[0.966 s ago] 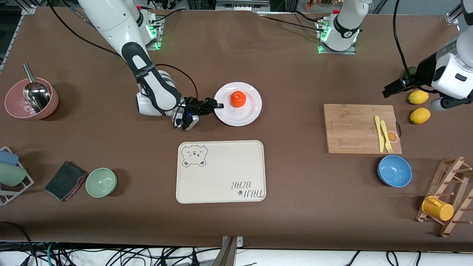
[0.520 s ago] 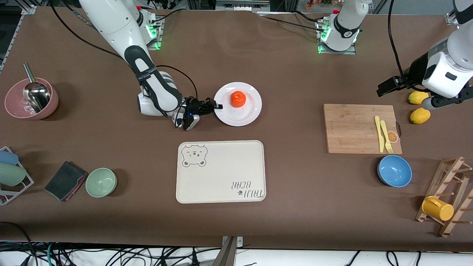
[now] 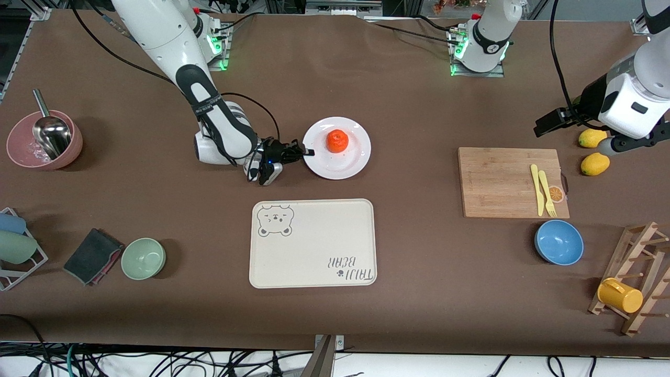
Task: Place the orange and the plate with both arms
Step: 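Slide the plate with the right gripper onto the bear tray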
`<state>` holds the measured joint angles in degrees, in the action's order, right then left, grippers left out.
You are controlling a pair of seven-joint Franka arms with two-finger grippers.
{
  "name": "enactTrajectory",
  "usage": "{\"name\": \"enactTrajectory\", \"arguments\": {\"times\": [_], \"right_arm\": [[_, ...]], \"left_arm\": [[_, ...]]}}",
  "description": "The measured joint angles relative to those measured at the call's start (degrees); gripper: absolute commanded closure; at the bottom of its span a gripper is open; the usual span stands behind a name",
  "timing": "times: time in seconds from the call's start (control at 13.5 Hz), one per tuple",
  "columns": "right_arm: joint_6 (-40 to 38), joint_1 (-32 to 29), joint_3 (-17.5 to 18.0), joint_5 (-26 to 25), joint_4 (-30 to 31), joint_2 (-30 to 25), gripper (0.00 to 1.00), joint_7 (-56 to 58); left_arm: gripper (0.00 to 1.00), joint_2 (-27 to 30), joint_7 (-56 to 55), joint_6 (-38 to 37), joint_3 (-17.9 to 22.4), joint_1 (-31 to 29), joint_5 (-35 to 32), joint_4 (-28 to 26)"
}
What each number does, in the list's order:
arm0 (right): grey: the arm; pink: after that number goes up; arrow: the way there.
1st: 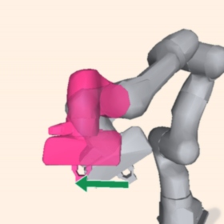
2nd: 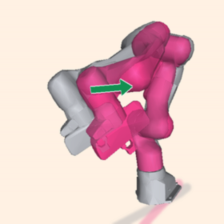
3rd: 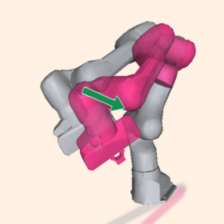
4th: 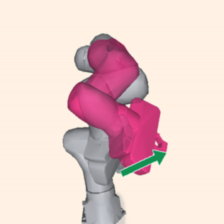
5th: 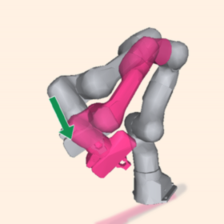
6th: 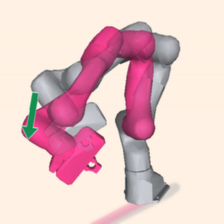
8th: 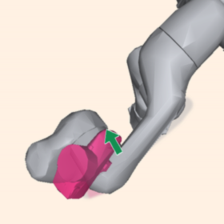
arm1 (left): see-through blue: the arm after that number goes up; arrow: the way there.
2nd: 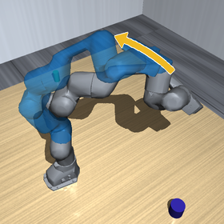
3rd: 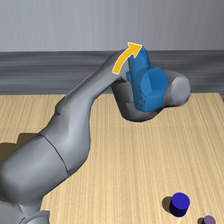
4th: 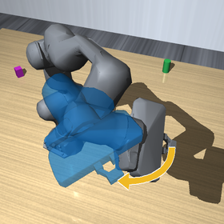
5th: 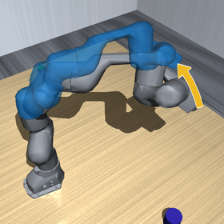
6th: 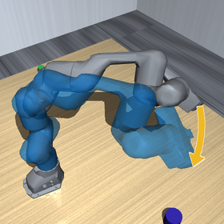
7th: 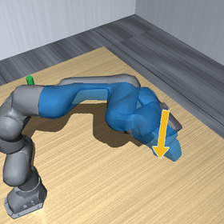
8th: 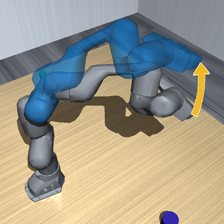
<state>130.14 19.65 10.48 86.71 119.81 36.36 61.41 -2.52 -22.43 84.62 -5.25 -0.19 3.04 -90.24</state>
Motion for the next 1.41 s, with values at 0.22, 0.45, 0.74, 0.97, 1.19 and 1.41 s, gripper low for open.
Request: {"name": "enactTrajectory", "arguments": {"times": [0.22,0.45,0.74,0.97,1.19,1.41], "right_arm": [[0.0,-0.12,-0.34,0.03,-1.06,-0.31,1.0,-0.15],[-0.88,-0.21,-1.75,-0.11,-3.9,-1.32,1.0,-3.27],[-2.55,-2.73,-3.14,-7.93,-12.17,-1.23,1.0,-14.19],[-2.84,-5.4,-3.22,-14.16,-20.46,1.82,1.0,-22.76],[-2.98,-5.97,-3.23,-14.47,-29.41,8.66,1.0,-26.57],[-2.95,-5.87,-3.2,-14.48,-36.51,14.66,1.0,-28.51]], "left_arm": [[0.0,0.08,0.0,-0.28,0.1,-0.05,0.0,0.01],[0.0,0.08,0.0,-0.33,0.12,-0.05,0.0,0.01],[0.0,0.08,0.0,-0.48,0.13,-0.05,0.0,0.01],[0.0,0.08,0.0,-0.99,0.13,-0.05,0.0,0.01],[0.0,0.1,0.0,-1.56,0.13,-0.05,0.0,0.03],[0.0,0.09,0.0,-1.73,0.14,-0.06,0.0,0.03]]}}
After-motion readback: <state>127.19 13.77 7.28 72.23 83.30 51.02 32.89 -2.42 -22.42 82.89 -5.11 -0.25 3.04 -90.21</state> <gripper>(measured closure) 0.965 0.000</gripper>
